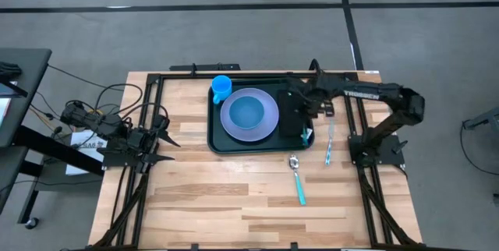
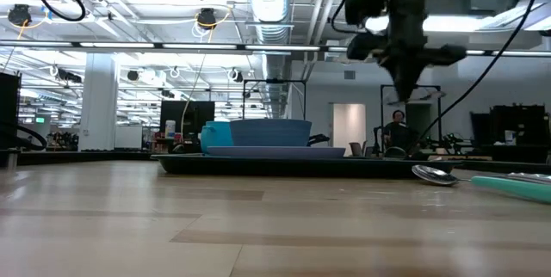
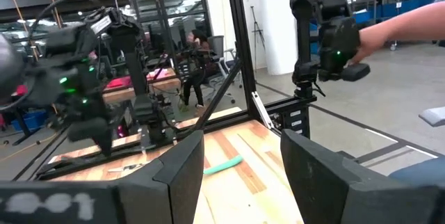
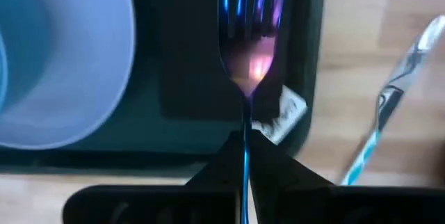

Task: Set up tray
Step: Put the purple fork on the black table napkin

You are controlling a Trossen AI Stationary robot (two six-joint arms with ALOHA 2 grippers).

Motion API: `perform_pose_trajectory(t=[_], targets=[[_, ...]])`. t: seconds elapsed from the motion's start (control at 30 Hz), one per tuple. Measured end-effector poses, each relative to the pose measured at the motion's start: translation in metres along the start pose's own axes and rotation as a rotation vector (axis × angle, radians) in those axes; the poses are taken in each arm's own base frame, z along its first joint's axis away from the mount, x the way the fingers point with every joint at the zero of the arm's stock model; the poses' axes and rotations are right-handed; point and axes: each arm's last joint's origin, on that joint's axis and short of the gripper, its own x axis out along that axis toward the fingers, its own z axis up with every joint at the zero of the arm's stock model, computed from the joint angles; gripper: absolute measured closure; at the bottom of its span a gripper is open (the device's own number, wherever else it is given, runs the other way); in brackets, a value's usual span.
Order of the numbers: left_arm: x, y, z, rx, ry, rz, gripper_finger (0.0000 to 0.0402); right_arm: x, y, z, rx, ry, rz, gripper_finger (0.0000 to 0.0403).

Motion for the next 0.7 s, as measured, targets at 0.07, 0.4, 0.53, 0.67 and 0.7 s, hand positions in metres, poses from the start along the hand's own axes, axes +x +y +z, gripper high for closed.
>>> perform_pose_trajectory(t=[0.07, 0.4, 0.53, 0.67, 0.7], targets=[[0.0, 0.001, 0.0, 0.0, -0.002, 0.016, 0.0221, 0.006, 0.005, 0.015, -0.015, 0.017, 0.005, 0.0403], [0.0, 0.002, -0.002, 0.013, 0.035, 0.082, 0.0221, 0.037, 0.034, 0.086, -0.121, 0.089, -0.106, 0.0403], [0.0, 0.002, -0.003, 0.009, 0.04, 0.082, 0.0221, 0.045, 0.04, 0.104, -0.133, 0.096, -0.109, 0.0403], [0.0, 0.002, -0.005, -0.002, 0.058, 0.081, 0.0221, 0.061, 0.041, 0.11, -0.149, 0.122, -0.151, 0.0403], [0.0, 0.002, -0.005, -0.008, 0.058, 0.081, 0.0221, 0.064, 0.041, 0.111, -0.149, 0.126, -0.166, 0.0403]])
